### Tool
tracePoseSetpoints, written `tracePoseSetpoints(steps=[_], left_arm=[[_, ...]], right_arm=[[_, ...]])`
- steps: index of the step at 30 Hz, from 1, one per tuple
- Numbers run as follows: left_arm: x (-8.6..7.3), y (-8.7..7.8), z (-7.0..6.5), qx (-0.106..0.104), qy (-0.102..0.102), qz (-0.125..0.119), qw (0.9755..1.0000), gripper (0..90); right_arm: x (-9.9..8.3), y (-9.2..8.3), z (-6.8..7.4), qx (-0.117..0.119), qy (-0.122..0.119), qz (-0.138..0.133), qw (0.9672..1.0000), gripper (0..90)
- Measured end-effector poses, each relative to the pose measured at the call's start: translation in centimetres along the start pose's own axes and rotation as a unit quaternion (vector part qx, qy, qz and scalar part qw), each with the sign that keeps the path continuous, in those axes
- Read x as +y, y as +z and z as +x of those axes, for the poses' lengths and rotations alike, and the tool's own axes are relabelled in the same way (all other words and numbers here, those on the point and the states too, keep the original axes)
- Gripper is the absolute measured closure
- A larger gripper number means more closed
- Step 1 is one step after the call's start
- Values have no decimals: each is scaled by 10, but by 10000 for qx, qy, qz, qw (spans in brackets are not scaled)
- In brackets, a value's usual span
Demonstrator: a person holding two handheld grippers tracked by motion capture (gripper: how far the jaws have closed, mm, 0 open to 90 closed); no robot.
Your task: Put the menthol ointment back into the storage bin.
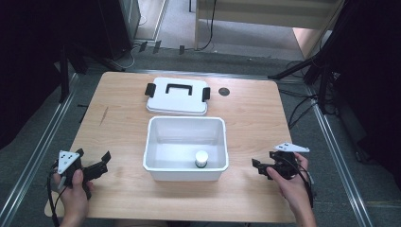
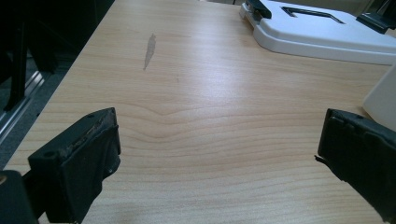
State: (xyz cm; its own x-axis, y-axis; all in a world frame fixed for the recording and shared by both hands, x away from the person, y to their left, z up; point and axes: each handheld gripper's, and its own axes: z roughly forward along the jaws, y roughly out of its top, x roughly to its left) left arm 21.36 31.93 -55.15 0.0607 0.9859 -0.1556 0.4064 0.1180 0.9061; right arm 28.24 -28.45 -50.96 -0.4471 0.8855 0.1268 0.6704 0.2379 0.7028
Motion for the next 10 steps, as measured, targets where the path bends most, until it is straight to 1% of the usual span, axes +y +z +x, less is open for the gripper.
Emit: tracePoseSetpoints(steps=[2,4,8,10], left_arm=[[0,0,0,1,6,4,10000,0],[0,0,0,5,10,8,10000,0],[0,0,-1,20,15,21,10000,0],[0,1,-1,20,29,34,10000,0]], right_arm=[[-9,-3,-7,-22,58,-85,9999,193],[-19,-5,-15,-119,123,-137,9998,193],[-37,-15,-33,-226,386,-195,9988,193],[-41,-22,-38,-190,523,-238,9982,193]])
